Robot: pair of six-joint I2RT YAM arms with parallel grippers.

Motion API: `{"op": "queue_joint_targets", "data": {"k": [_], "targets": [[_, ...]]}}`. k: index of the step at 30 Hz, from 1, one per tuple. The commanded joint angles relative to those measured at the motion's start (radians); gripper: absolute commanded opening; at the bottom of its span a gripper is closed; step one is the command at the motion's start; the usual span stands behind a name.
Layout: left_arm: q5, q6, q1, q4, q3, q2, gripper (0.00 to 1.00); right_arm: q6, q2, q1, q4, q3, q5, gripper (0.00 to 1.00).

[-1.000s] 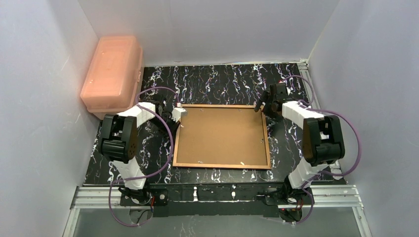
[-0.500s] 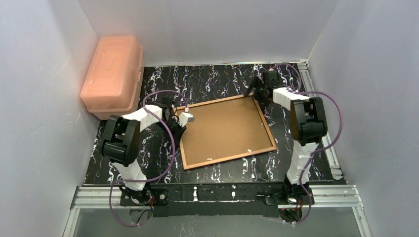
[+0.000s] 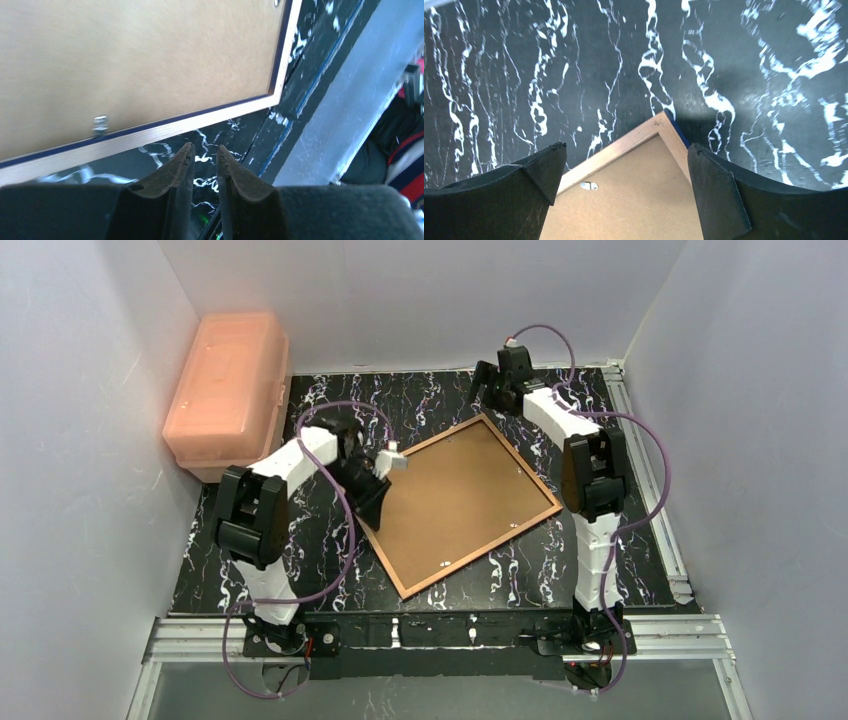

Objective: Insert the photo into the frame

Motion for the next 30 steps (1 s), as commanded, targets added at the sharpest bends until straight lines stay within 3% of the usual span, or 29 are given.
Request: {"op": "queue_joint_targets", "data": {"k": [1, 3, 8, 13, 19, 30], "targets": [[0.034, 0.019, 0.107, -0.16, 0.225, -0.019, 0.23, -0.059, -0.098, -0.004, -0.106, 0.078, 0.143, 0.99], [-0.024, -0.011, 0.154, -0.139, 0.324, 0.027, 0.24, -0.022, -0.198, -0.008, -0.125, -0.018, 0.149, 0.99], [-0.116, -0.112, 0.233, -0.026, 0.521, 0.201, 0.24, 0.114, -0.521, -0.008, 0.026, -0.505, 0.046, 0.99], [-0.125, -0.146, 0.239, 0.01, 0.636, 0.35, 0.24, 0.195, -0.719, 0.014, -0.054, -0.811, -0.062, 0.99], [-0.125, -0.206, 0.234, 0.056, 0.668, 0.434, 0.25, 0.238, -0.874, 0.098, -0.129, -0.988, -0.069, 0.99], [-0.089, -0.221, 0.234, 0.134, 0.507, 0.413, 0.17, 0.299, -0.892, 0.165, -0.135, -1.113, -0.114, 0.99]]}}
